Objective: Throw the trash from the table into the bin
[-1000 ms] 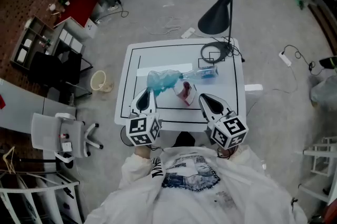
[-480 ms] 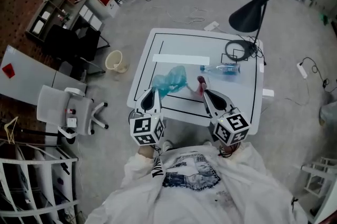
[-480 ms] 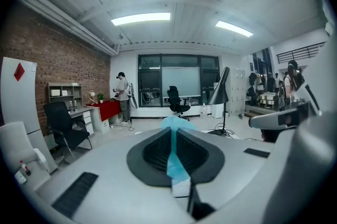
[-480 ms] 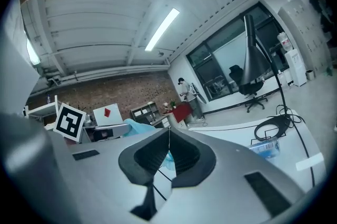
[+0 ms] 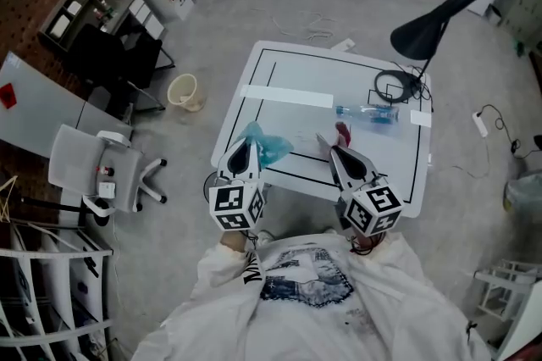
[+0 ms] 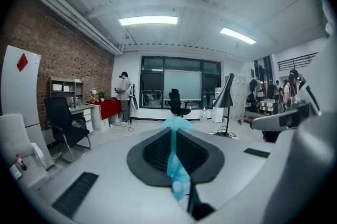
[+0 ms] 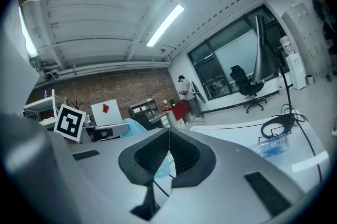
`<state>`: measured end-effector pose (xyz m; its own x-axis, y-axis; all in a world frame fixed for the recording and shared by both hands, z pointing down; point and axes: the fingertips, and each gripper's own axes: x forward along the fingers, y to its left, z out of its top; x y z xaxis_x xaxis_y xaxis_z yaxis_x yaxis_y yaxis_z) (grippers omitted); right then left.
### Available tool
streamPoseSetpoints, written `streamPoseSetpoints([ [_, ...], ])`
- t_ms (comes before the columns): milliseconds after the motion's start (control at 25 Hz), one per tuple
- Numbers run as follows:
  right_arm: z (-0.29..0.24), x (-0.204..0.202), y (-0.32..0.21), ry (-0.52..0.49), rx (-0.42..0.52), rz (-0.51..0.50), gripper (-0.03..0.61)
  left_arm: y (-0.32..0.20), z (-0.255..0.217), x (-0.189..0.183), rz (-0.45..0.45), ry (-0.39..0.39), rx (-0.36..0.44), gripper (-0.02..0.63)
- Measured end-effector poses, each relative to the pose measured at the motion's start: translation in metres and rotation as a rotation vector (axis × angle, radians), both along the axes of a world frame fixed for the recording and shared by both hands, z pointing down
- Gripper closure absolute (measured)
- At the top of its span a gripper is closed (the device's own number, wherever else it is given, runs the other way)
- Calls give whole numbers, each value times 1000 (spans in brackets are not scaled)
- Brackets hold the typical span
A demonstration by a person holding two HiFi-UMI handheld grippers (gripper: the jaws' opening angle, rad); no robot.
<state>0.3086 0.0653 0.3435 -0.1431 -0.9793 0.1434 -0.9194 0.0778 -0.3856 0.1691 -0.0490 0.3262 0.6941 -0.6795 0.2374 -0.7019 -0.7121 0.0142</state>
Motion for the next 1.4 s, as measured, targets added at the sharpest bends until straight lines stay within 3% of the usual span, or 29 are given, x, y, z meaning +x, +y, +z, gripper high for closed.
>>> streamPoseSetpoints([
  [360, -2, -85, -38, 32, -19, -88, 557, -23, 7, -90, -75, 19, -8, 598],
  [1120, 1, -371, -127, 75, -26, -377, 557, -63, 32, -382, -319, 25, -36, 598],
  [1400, 2, -432, -132, 116, -43, -448, 558, -63, 43, -450, -399, 59, -62, 600],
])
